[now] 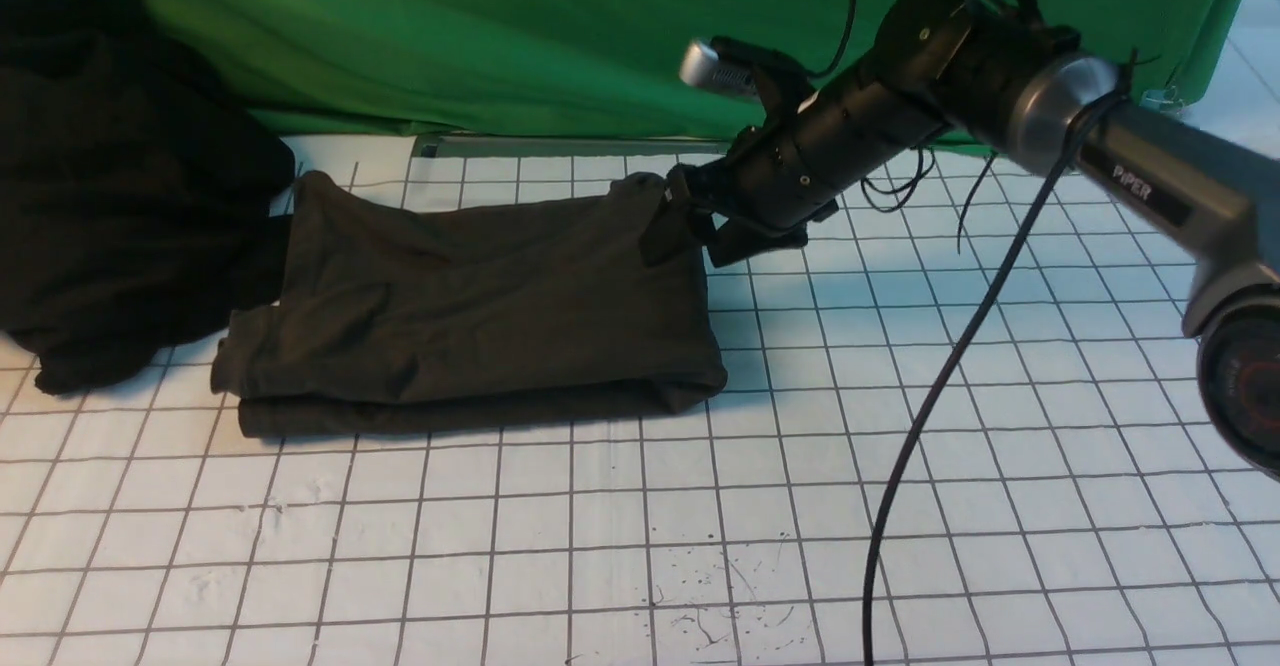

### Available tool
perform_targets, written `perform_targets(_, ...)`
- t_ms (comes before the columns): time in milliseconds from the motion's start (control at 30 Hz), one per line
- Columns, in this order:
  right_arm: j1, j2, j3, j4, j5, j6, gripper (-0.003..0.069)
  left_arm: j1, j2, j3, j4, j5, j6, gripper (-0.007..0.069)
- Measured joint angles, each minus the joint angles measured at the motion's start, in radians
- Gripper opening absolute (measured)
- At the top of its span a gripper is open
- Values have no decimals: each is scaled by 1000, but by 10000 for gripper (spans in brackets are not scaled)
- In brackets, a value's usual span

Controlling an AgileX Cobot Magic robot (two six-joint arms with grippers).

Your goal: Fold a long-sleeved shirt over a white checkered tablecloth.

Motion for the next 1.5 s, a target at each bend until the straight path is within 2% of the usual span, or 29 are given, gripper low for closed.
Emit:
perform_targets(133, 0, 40, -14, 5, 20, 1, 564, 0, 0, 0, 33, 0, -1, -4)
perform_targets(200, 0, 44, -15, 6, 27, 1, 535, 0, 0, 0, 39, 0, -1, -4)
perform_targets(267, 0, 45, -15, 6, 35, 0, 429, 0, 0, 0, 43, 0, -4, -4)
perform_targets(300, 0, 45, -15, 6, 37, -1, 412, 0, 0, 0, 44, 0, -4, -4)
perform_targets(333, 0, 45, -15, 6, 47, -8, 246, 0, 0, 0, 46, 0, -8, -4)
perform_targets(367, 0, 45, -15, 6, 51, -8, 225, 0, 0, 0, 46, 0, -9, -4)
perform_targets(400, 0, 45, -15, 4, 68, -11, 104, 0, 0, 0, 46, 0, -9, -4)
perform_targets(467, -1, 45, -18, -18, 105, -13, 57, 0, 0, 0, 46, 0, -11, -4)
perform_targets(667, -3, -19, 21, -203, 215, 26, 52, 0, 0, 0, 46, -2, -11, -4)
perform_targets(700, -6, -69, 75, -287, 220, 35, 52, 0, 0, 0, 46, -6, -11, -4)
perform_targets(867, -32, -238, 293, -443, 234, 47, 52, 0, 0, 0, 45, -8, -12, -4)
perform_targets(1100, -102, -343, 467, -476, 141, 47, 70, 0, 0, 0, 45, -19, -16, -4)
perform_targets(1200, -118, -352, 474, -496, 82, 47, 232, 0, 0, 0, 45, -22, -16, -4)
perform_targets(1233, -119, -352, 474, -496, 79, 47, 245, 0, 0, 0, 45, -22, -16, -4)
perform_targets(1267, -120, -353, 474, -499, 72, 47, 343, 0, 0, 0, 43, -22, -16, -4)
perform_targets(1300, -120, -353, 473, -501, 94, 47, 399, 0, 0, 0, 40, -22, -16, -4)
perform_targets(1367, -120, -354, 470, -505, 127, 47, 419, 0, 0, 0, 38, -22, -16, -4)
perform_targets(1400, -120, -358, 469, -509, 156, 47, 417, 0, 0, 0, 35, -22, -16, -4)
perform_targets(1467, -120, -388, 468, -529, 215, 47, 283, 0, 0, 0, 34, -22, -16, -4)
perform_targets(1500, -121, -419, 473, -533, 222, 47, 185, 0, 0, 0, 31, -22, -16, -4)
